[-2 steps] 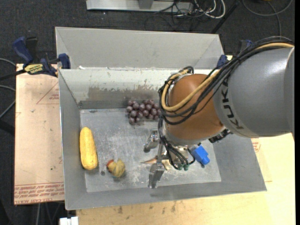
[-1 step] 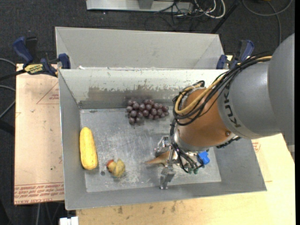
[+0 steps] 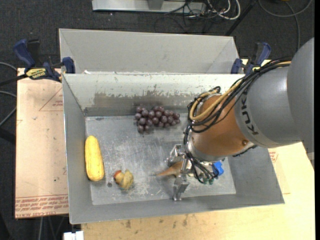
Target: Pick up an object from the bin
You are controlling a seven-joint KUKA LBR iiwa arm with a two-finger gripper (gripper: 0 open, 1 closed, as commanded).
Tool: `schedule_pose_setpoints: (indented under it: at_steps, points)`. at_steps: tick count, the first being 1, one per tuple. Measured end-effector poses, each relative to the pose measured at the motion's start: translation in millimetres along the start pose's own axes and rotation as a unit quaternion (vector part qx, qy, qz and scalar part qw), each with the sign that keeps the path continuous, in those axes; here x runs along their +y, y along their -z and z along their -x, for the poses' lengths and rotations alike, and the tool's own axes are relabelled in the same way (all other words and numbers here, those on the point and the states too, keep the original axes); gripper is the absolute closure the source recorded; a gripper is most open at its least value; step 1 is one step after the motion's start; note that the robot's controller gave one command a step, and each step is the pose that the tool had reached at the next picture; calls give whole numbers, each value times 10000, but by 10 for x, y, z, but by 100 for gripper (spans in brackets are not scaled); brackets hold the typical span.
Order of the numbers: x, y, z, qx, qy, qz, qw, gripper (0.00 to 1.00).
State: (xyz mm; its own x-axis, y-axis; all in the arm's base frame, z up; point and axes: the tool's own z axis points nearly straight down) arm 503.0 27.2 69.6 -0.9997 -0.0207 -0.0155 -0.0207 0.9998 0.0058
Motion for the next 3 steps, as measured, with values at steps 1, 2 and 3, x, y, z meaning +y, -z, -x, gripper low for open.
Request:
schedule_pose_setpoints:
  at_steps: [1,2,3]
  points:
    - [-197,82,109,47,201,-20,9998,0]
    - [-311,32,145,44,108,-12,9999,0]
    - [-197,106,141,24,188,-25,9998,100]
